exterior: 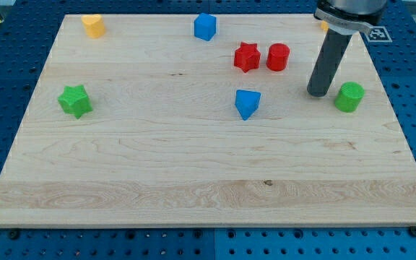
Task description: Move the green circle right a bit
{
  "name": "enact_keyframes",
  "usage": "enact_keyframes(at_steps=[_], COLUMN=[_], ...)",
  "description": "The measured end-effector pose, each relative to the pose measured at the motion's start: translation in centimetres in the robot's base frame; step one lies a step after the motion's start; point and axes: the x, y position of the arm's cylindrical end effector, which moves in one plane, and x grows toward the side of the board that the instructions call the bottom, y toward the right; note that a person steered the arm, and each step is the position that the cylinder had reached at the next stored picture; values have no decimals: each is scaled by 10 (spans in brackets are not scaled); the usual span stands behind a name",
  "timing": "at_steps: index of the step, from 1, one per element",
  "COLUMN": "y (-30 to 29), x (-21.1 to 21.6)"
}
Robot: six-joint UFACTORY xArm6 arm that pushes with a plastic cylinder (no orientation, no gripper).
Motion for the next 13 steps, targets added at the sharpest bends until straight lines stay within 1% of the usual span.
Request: enact_keyframes(at_steps=[1, 2, 3, 4, 7, 10, 11, 12, 13], y=[5, -3, -7, 3, 38, 52, 52, 52, 51], x=[1, 8, 26, 31, 31, 31, 46, 112, 162])
